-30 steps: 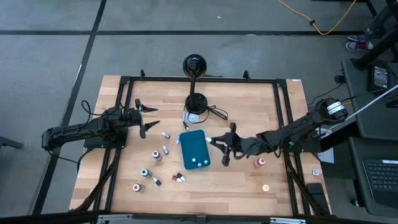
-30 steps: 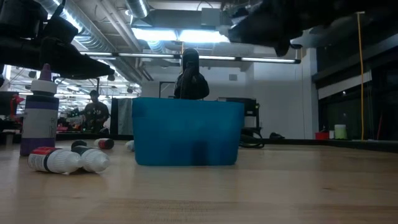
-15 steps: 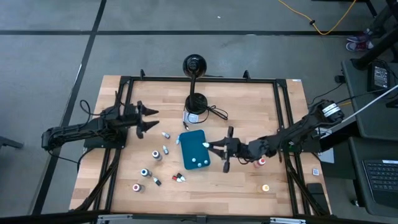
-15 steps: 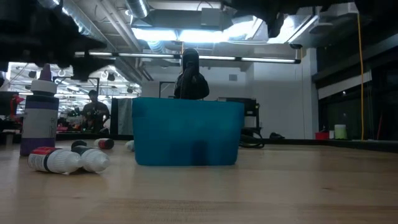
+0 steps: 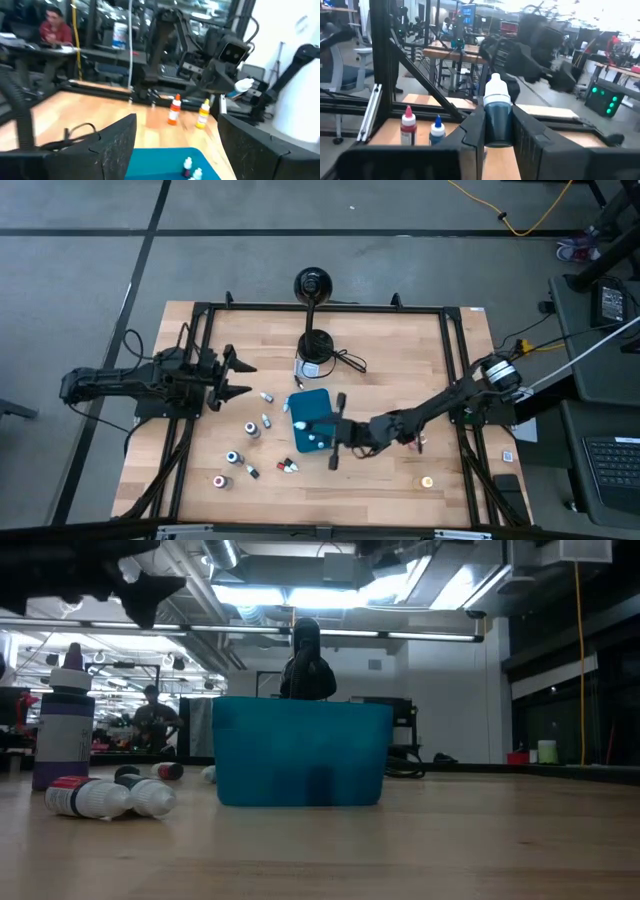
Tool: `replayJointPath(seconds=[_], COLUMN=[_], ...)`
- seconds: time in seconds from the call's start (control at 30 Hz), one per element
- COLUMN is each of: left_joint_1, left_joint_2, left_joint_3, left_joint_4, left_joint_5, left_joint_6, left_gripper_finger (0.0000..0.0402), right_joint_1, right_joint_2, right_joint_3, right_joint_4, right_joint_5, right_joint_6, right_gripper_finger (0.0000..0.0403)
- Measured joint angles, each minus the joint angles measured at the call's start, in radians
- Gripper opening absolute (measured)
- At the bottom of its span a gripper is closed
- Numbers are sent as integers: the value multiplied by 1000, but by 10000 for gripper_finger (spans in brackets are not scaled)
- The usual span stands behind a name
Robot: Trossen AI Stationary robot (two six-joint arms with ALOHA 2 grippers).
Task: Pick & Place food coloring
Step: Put the right blue small food coloring bottle into the bin
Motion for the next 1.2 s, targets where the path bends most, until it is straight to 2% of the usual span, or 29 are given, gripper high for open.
replayJointPath(seconds=[0.13,0.27,0.43,0.63,0.77,1.1,1.2], left_joint_1=[-72,-170,-317,-443,-484,-510,-532], left_joint_2=[117,250,434,605,681,787,791], left_joint_3=[70,155,297,441,513,592,598], left_joint_4=[1,-10,-119,-128,-127,-151,-148], left_joint_5=[0,-11,-141,-298,-363,-373,-442], left_joint_6=[1,45,136,203,231,204,203], left_gripper_finger=[294,303,298,296,296,296,291], right_joint_1=[-1,-8,-8,-8,-8,-8,-8], right_joint_2=[49,57,57,57,57,57,57], right_joint_3=[94,129,129,129,129,129,129], right_joint_4=[-54,-79,-77,-78,-78,-80,-82], right_joint_5=[-7,-7,-6,-6,-6,-6,-6], right_joint_6=[-29,7,35,40,38,32,33], right_gripper_finger=[80,83,80,81,79,80,81])
